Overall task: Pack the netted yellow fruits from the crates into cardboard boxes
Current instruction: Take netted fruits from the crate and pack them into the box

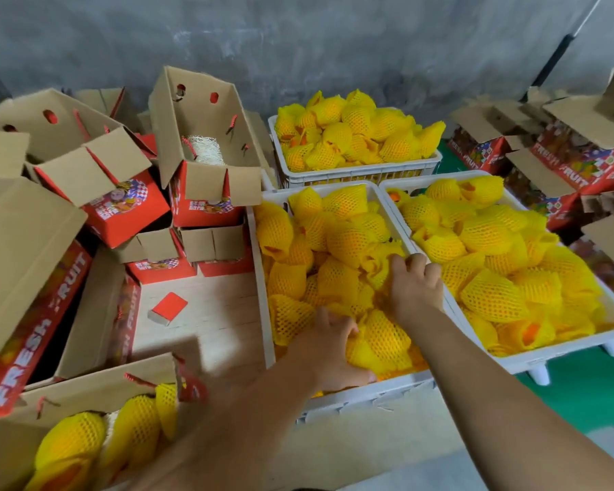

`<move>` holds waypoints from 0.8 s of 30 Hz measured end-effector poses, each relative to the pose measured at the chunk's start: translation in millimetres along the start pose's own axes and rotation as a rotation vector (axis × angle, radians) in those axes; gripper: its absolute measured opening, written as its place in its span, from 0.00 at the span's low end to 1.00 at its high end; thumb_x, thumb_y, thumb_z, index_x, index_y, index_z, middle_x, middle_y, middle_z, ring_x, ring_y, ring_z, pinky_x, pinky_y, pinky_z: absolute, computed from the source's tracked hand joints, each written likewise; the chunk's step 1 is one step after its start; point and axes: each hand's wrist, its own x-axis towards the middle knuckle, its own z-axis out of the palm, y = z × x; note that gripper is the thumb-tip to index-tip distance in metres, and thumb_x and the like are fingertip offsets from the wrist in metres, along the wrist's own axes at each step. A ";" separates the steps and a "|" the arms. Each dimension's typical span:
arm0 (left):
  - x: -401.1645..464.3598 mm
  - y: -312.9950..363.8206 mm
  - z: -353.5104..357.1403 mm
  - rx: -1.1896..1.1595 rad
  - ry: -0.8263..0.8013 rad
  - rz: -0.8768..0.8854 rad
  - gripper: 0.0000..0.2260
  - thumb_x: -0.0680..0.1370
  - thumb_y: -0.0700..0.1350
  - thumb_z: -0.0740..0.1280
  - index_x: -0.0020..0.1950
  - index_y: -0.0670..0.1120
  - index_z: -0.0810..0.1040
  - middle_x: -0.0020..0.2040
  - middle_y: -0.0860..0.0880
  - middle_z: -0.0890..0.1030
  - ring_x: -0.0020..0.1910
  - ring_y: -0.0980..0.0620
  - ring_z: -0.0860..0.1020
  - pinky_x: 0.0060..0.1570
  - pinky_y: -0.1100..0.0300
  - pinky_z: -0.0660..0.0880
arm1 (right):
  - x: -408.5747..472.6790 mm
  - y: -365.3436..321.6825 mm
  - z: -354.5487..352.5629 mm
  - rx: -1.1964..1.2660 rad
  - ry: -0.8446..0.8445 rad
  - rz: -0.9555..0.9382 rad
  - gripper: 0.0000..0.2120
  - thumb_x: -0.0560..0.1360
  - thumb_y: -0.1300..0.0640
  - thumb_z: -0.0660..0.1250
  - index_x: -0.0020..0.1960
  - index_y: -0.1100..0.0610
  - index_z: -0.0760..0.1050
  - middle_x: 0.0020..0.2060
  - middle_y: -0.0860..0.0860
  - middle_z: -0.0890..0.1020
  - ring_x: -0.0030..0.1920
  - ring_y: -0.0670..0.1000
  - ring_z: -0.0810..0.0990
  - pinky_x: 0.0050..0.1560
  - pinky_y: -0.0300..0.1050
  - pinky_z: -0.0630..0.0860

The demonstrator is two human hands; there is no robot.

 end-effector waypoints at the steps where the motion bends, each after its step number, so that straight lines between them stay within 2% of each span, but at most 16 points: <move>1: -1.7 1.8 1.0 0.010 0.009 -0.026 0.34 0.69 0.65 0.76 0.69 0.54 0.68 0.68 0.47 0.61 0.66 0.44 0.73 0.63 0.53 0.73 | 0.6 -1.9 2.1 0.001 -0.009 0.008 0.34 0.73 0.49 0.74 0.73 0.48 0.60 0.68 0.58 0.63 0.67 0.63 0.63 0.67 0.54 0.67; 4: -4.1 11.1 3.7 0.037 0.036 -0.074 0.32 0.70 0.61 0.77 0.67 0.53 0.67 0.68 0.46 0.61 0.59 0.43 0.77 0.58 0.52 0.75 | 2.4 3.5 4.5 0.056 -0.001 -0.018 0.35 0.73 0.47 0.74 0.74 0.45 0.59 0.69 0.55 0.68 0.68 0.63 0.63 0.68 0.57 0.65; 7: -8.8 11.2 2.2 -0.125 0.079 -0.101 0.32 0.71 0.57 0.77 0.69 0.55 0.65 0.68 0.49 0.62 0.59 0.44 0.76 0.58 0.53 0.76 | -7.0 8.6 3.2 0.162 0.118 -0.015 0.41 0.71 0.39 0.74 0.78 0.45 0.60 0.68 0.55 0.72 0.68 0.64 0.66 0.68 0.61 0.64; 10: -11.4 6.5 -11.2 -0.560 0.170 -0.218 0.35 0.72 0.55 0.78 0.74 0.58 0.64 0.67 0.53 0.71 0.62 0.49 0.74 0.58 0.53 0.75 | -21.0 3.4 -1.2 0.376 0.288 0.007 0.42 0.70 0.39 0.76 0.78 0.49 0.64 0.63 0.59 0.75 0.64 0.67 0.71 0.63 0.65 0.68; 12: -11.9 5.4 -26.9 -0.945 0.196 -0.290 0.30 0.74 0.56 0.77 0.72 0.58 0.69 0.63 0.54 0.77 0.58 0.51 0.78 0.50 0.55 0.78 | -30.6 -5.1 -9.5 0.487 0.336 -0.083 0.38 0.69 0.40 0.77 0.75 0.47 0.68 0.58 0.58 0.76 0.59 0.65 0.75 0.58 0.64 0.72; 14: -12.0 2.1 -41.2 -1.257 0.219 -0.314 0.20 0.77 0.57 0.73 0.67 0.58 0.76 0.57 0.53 0.82 0.54 0.50 0.81 0.44 0.55 0.80 | -39.4 -17.7 -20.2 0.652 0.306 -0.178 0.35 0.69 0.41 0.77 0.73 0.48 0.71 0.56 0.55 0.77 0.57 0.61 0.77 0.54 0.57 0.76; 16: -11.7 -4.9 -50.7 -1.422 0.257 -0.317 0.10 0.79 0.59 0.69 0.58 0.59 0.80 0.50 0.53 0.86 0.50 0.51 0.84 0.44 0.53 0.81 | -49.5 -34.5 -30.8 0.892 0.223 -0.224 0.33 0.71 0.43 0.76 0.72 0.49 0.71 0.57 0.51 0.76 0.57 0.54 0.77 0.52 0.47 0.73; 18: -15.0 -13.1 -55.0 -1.512 0.291 -0.299 0.08 0.81 0.59 0.67 0.55 0.58 0.80 0.42 0.57 0.87 0.40 0.55 0.86 0.37 0.55 0.81 | -59.9 -51.6 -38.8 1.051 0.176 -0.232 0.31 0.71 0.45 0.74 0.71 0.49 0.71 0.57 0.49 0.74 0.56 0.48 0.75 0.52 0.41 0.70; 20: -23.9 -25.4 -57.1 -1.578 0.338 -0.294 0.10 0.82 0.59 0.66 0.58 0.55 0.80 0.43 0.55 0.87 0.38 0.54 0.86 0.32 0.55 0.81 | -69.0 -66.9 -43.4 1.129 0.117 -0.218 0.29 0.72 0.47 0.75 0.71 0.48 0.70 0.59 0.49 0.74 0.58 0.48 0.75 0.55 0.43 0.72; 23: -44.0 -50.5 -63.5 -1.650 0.384 -0.235 0.17 0.82 0.58 0.64 0.66 0.51 0.79 0.54 0.44 0.87 0.48 0.45 0.87 0.41 0.50 0.83 | -81.5 -89.7 -50.6 1.252 -0.035 -0.196 0.25 0.73 0.48 0.76 0.68 0.46 0.72 0.58 0.50 0.81 0.57 0.50 0.81 0.57 0.53 0.80; 24: -53.3 -61.3 -67.3 -1.672 0.424 -0.223 0.18 0.83 0.58 0.63 0.67 0.50 0.79 0.54 0.43 0.87 0.49 0.45 0.87 0.43 0.50 0.84 | -87.2 -98.8 -51.3 1.302 -0.069 -0.200 0.23 0.72 0.48 0.76 0.64 0.44 0.74 0.54 0.46 0.83 0.54 0.47 0.83 0.54 0.51 0.82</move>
